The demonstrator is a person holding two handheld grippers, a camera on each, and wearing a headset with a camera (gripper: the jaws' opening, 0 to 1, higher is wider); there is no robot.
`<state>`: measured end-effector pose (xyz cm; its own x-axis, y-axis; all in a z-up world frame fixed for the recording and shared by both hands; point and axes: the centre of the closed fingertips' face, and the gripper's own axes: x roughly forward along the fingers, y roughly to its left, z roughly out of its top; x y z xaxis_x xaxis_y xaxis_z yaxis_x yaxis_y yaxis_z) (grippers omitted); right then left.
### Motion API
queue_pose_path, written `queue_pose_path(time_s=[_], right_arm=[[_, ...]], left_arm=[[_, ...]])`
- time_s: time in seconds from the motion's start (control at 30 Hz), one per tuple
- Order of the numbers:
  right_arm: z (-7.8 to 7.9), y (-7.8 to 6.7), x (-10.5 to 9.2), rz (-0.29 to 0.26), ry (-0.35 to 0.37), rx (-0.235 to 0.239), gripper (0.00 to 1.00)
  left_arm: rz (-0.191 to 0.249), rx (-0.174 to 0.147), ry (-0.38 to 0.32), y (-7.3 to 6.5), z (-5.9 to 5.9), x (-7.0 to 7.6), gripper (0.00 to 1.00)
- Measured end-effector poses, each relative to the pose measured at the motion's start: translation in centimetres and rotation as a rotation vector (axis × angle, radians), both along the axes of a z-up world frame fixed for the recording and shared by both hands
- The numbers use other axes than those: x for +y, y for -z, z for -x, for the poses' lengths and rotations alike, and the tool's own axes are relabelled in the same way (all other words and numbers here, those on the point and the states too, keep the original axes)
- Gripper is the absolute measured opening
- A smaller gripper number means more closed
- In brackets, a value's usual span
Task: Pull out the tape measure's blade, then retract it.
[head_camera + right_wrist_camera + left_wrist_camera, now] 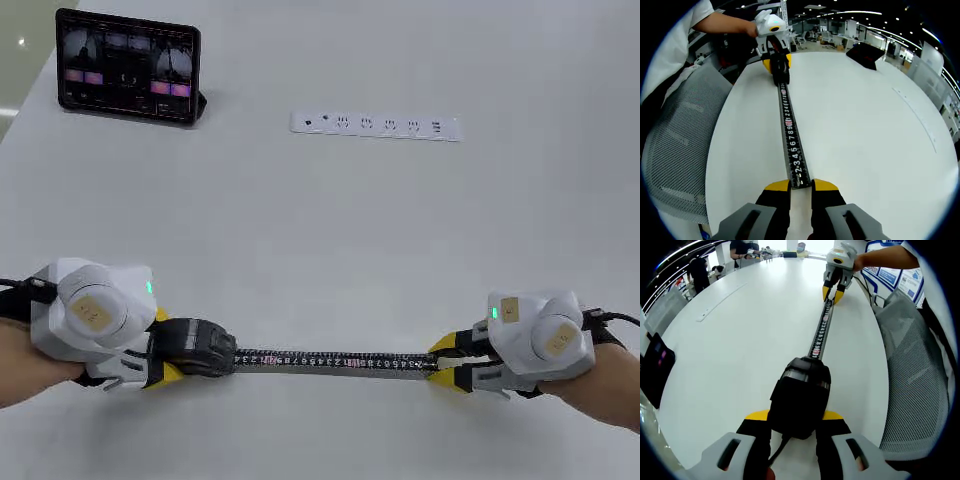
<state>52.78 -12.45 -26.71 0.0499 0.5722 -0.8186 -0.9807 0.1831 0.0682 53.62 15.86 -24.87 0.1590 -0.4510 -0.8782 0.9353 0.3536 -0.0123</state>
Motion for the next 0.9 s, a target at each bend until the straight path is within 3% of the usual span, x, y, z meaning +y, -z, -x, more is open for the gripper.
queue_pose_path(time_s=[0.53, 0.9], right_arm=[[0.16, -0.02, -0.02, 0.003, -0.013, -0.006, 0.13], [0.24, -0.06, -0.04, 0.006, 0.008, 0.002, 0.21]], left_arm=[[-0.001, 0.003, -0.002, 0.11, 0.02, -0.03, 0.3], [-0.003, 0.009, -0.019, 0.18, 0.21, 0.18, 0.36]])
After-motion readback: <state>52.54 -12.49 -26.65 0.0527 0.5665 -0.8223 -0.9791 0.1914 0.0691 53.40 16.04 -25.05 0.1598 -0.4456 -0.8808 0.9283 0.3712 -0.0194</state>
